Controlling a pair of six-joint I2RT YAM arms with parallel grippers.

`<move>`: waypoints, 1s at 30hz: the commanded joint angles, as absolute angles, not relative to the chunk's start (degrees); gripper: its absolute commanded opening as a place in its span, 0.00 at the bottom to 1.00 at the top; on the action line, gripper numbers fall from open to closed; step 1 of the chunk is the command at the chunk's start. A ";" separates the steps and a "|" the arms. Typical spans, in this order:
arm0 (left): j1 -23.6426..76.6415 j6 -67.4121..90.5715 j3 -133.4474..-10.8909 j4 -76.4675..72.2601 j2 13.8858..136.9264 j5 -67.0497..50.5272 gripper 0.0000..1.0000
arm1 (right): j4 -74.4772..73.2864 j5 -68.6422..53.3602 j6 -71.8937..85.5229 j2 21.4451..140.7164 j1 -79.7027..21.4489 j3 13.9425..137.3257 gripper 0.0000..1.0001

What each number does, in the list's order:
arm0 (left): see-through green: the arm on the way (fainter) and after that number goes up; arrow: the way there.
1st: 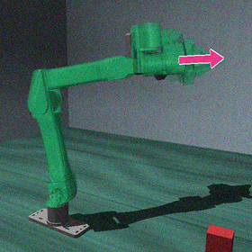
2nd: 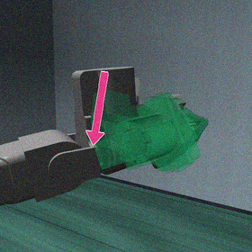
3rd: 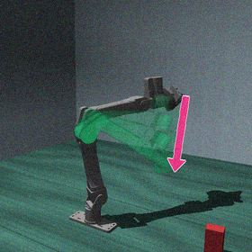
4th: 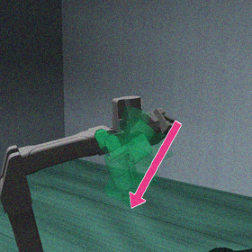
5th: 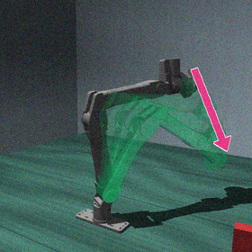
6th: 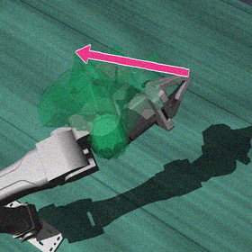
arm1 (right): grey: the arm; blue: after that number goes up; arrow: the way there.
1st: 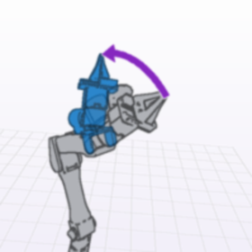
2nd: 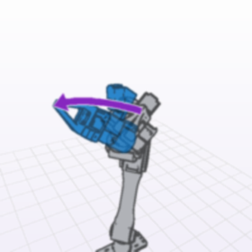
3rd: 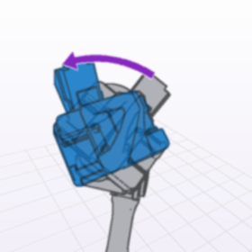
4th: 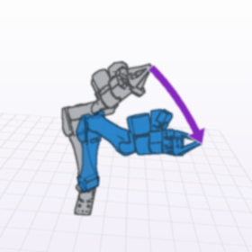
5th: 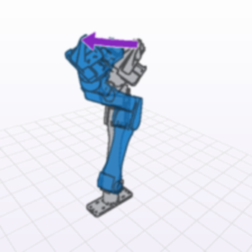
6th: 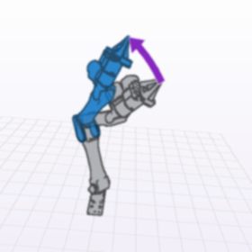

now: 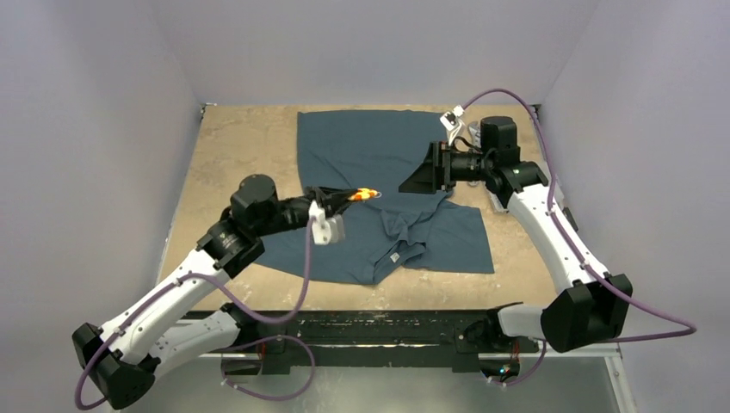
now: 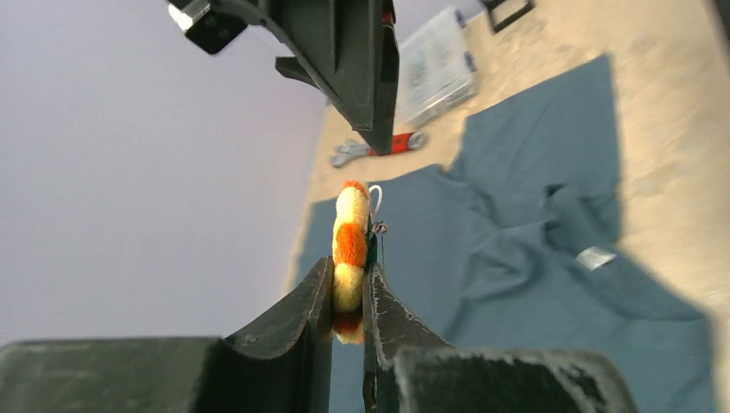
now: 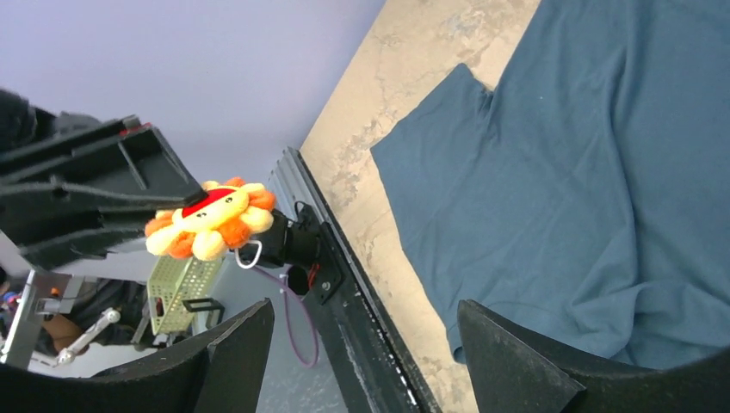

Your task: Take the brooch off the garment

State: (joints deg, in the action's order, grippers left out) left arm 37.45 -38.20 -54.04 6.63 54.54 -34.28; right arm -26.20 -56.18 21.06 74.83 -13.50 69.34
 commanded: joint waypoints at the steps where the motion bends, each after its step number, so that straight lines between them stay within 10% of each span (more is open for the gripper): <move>1: 42.25 -66.97 -46.42 -2.77 51.14 -22.98 0.00 | -29.70 -52.80 21.18 72.71 -13.67 72.49 0.80; 17: 53.51 -90.97 -36.14 -9.30 46.49 -23.46 0.00 | -27.34 -50.83 19.84 69.53 -22.07 71.69 0.79; 30: 55.24 -91.84 -36.66 -9.80 47.56 -23.06 0.00 | -25.14 -56.63 19.16 70.05 -24.96 70.22 0.55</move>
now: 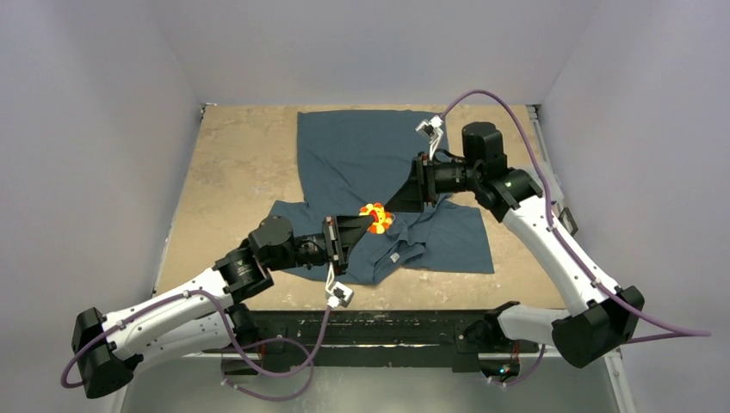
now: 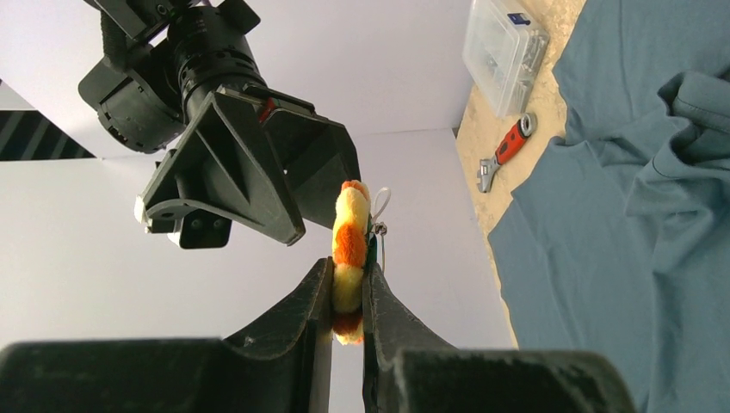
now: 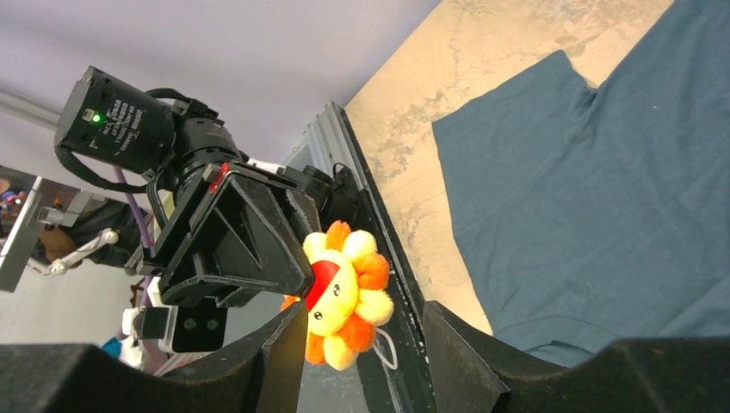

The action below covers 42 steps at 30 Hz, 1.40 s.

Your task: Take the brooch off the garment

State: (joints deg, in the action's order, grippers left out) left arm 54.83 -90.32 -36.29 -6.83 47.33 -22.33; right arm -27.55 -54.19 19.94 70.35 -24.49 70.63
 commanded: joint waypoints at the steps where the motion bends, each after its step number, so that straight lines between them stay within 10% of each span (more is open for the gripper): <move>1: 55.40 -91.81 -36.70 -9.87 47.59 -23.14 0.00 | -25.18 -56.67 19.12 70.08 -25.02 69.91 0.54; 14: 56.66 -93.21 -37.49 -10.52 49.71 -22.98 0.00 | -25.21 -57.78 19.42 69.44 -25.56 67.36 0.43; 23: 56.69 -93.73 -37.71 -10.15 50.28 -22.19 0.00 | -24.76 -58.70 19.12 68.74 -25.53 67.04 0.00; 36: 56.73 -92.33 -37.19 -10.51 49.31 -21.63 0.00 | -25.43 -56.97 19.29 68.08 -25.44 66.58 0.01; 39: 56.71 -92.49 -37.11 -10.92 49.16 -21.46 0.00 | -25.56 -57.31 20.52 68.28 -25.02 65.98 0.44; 42: 56.70 -92.64 -36.94 -10.77 48.99 -21.19 0.00 | -25.45 -57.96 20.97 68.29 -24.57 65.30 0.53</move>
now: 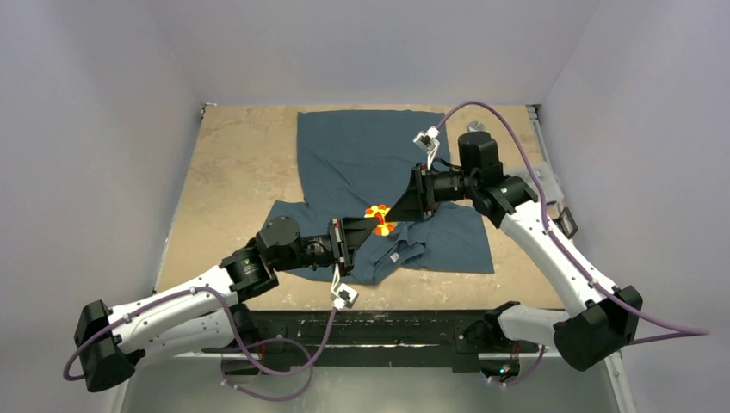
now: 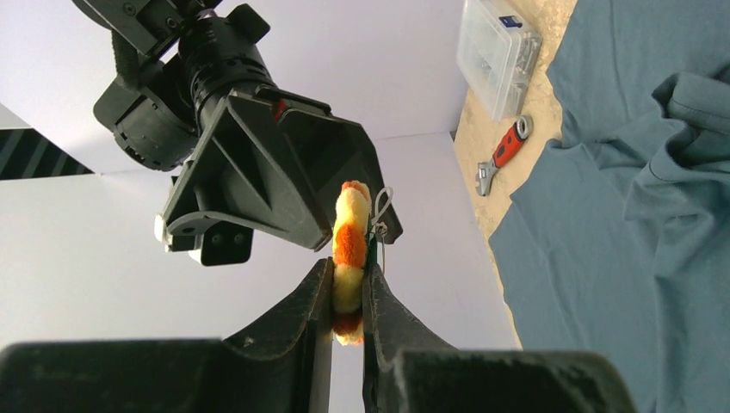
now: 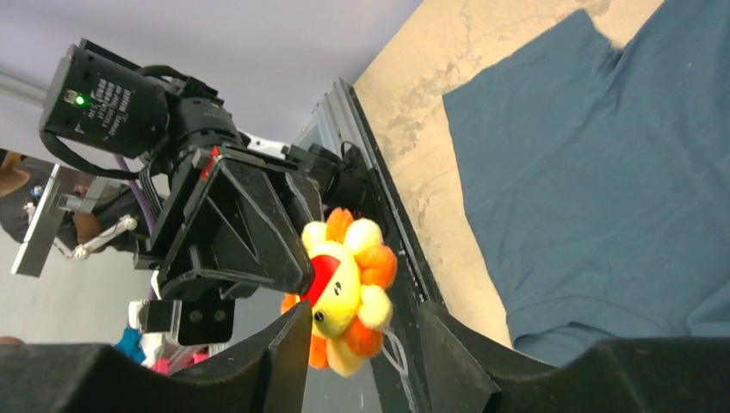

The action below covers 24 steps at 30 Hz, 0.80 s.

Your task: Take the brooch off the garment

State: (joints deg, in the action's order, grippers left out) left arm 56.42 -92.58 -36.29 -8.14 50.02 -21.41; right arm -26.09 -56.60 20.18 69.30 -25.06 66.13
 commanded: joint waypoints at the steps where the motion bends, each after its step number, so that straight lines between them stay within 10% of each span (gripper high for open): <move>1: 56.69 -92.63 -36.96 -10.74 48.93 -21.06 0.00 | -25.18 -58.33 21.27 68.37 -24.56 65.04 0.52; 13: 56.76 -93.11 -36.65 -10.17 48.58 -21.07 0.00 | -21.17 -62.92 23.69 69.58 -24.55 65.20 0.27; 17: 56.71 -93.13 -36.26 -10.68 48.33 -20.43 0.00 | -21.14 -63.45 23.65 70.05 -24.50 65.27 0.00; 24: 56.69 -92.60 -35.60 -10.46 47.60 -19.65 0.08 | -22.08 -61.86 23.25 70.44 -24.47 66.18 0.00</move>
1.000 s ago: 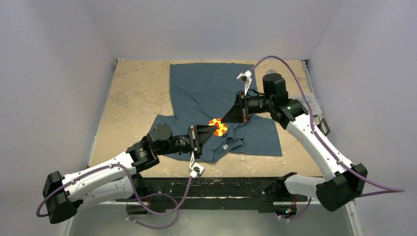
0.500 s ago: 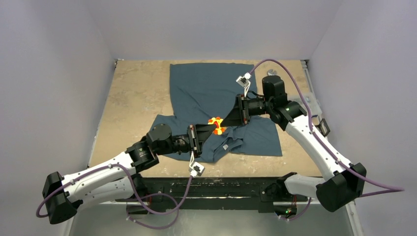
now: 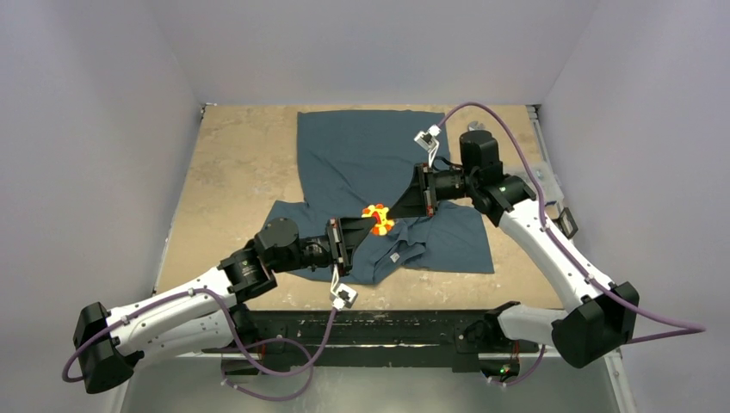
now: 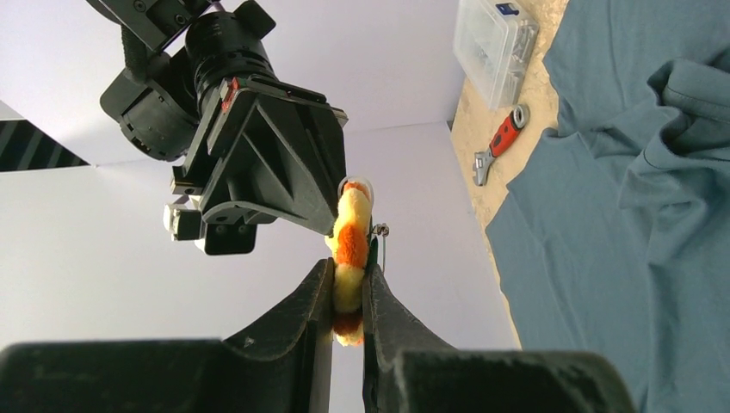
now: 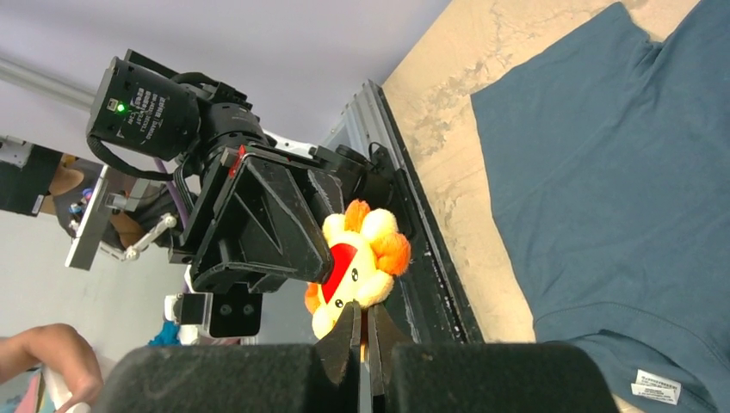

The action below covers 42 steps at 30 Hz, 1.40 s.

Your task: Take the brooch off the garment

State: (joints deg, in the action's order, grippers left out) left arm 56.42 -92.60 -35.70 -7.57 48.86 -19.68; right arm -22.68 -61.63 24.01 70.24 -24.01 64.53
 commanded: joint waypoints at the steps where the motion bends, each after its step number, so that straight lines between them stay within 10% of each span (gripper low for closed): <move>1: 56.69 -92.32 -35.53 -10.42 47.51 -19.59 0.10 | -22.44 -61.02 23.00 70.48 -24.47 66.57 0.00; 9: 56.65 -88.14 -35.53 -6.92 46.17 -16.37 0.62 | -29.07 -55.58 15.71 71.55 -21.81 69.97 0.00; 25: 53.32 -65.25 -36.67 12.64 39.55 -9.23 0.75 | -59.91 -39.61 -30.29 76.03 4.45 72.29 0.00; 42: 51.65 -56.35 -39.47 15.56 40.85 -8.61 0.75 | -56.16 -17.22 -44.79 77.70 25.55 65.30 0.00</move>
State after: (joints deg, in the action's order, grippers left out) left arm 52.34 -60.01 -36.01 15.97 40.16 -8.49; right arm -59.53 -23.27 -41.39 78.06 23.68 67.44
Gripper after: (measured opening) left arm 0.749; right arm 0.008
